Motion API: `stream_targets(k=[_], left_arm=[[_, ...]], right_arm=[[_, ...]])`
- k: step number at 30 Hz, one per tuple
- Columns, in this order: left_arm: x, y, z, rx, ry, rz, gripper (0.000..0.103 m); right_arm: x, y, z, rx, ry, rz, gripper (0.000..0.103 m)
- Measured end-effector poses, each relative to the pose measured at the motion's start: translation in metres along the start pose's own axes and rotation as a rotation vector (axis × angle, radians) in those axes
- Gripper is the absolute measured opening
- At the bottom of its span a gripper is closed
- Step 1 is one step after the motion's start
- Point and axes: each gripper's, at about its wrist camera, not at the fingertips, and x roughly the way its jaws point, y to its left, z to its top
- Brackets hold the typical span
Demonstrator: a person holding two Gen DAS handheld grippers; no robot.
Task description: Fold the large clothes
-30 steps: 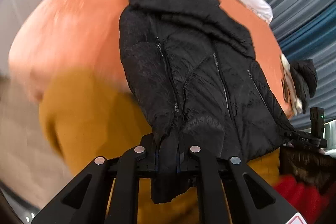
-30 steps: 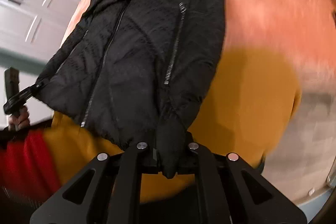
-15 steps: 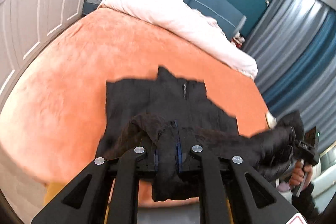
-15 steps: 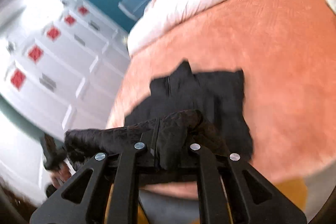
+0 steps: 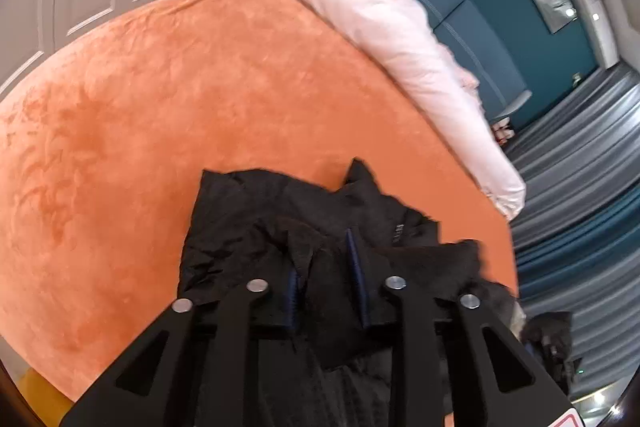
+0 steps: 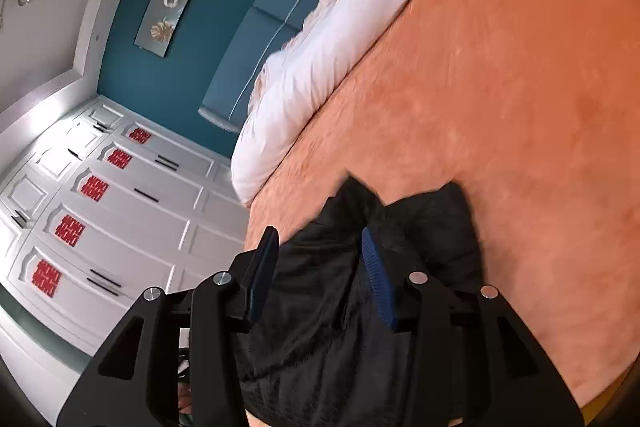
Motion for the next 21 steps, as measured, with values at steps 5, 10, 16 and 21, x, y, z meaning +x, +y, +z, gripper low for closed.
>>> stream_targets(k=[5, 10, 16, 21], left_arm=[[-0.028, 0.01, 0.012, -0.048, -0.116, -0.003, 0.034], [-0.055, -0.004, 0.026, 0.1, -0.283, 0.154, 0.061], [0.016, -0.003, 0.016, 0.153, -0.039, 0.1, 0.069], [0.071, 0.015, 0.004, 0.082, 0.059, 0.09, 0.068]], right_arm=[[-0.013, 0.016, -0.004, -0.177, -0.001, -0.149, 0.053], [0.029, 0.03, -0.019, -0.357, 0.093, -0.261, 0.064], [0.1, 0.024, -0.023, -0.428, 0.184, -0.361, 0.072], [0.134, 0.011, -0.024, -0.389, 0.227, -0.427, 0.068]])
